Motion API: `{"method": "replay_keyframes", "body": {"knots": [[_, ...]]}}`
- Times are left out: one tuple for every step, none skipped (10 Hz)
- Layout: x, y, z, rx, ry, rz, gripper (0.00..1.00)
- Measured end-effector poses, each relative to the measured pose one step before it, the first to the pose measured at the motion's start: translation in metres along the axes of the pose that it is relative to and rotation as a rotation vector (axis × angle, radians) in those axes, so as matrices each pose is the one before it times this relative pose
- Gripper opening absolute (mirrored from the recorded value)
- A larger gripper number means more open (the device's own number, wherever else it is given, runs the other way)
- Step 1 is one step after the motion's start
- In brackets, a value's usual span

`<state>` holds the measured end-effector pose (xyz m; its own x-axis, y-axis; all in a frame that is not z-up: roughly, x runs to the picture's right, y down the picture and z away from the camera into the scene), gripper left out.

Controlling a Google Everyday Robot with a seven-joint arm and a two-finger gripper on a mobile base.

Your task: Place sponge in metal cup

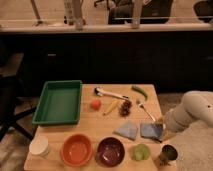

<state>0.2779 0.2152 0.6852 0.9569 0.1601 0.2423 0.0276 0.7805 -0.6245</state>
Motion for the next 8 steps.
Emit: {"method": "replay_keyframes", "body": {"knots": [[0.00545,0.00460,0.00210,-0.01158,0.00789,-0.00634,0.00],[0.00167,0.00320,0.00209,-0.01266,0.00559,-0.00500,0.00],[0.00296,0.00428,0.00193,-0.01178,0.00604,-0.00200,0.00],[0.00388,0.00553,0.00164,-0.01147,0.00508,0.00307,0.00],[0.00658,0.00815,0.00122,-0.00867,0.00377,0.01083,0.00],[0.00623,0.00704,0.00002,-0.00146,0.00023,0.01550,0.00],[0.00598,0.00665,-0.00104,0.00086,-0.00134,0.01710,0.00],[0.00591,0.00498,-0.00153,0.01182,-0.00347,0.01853,0.00]]}}
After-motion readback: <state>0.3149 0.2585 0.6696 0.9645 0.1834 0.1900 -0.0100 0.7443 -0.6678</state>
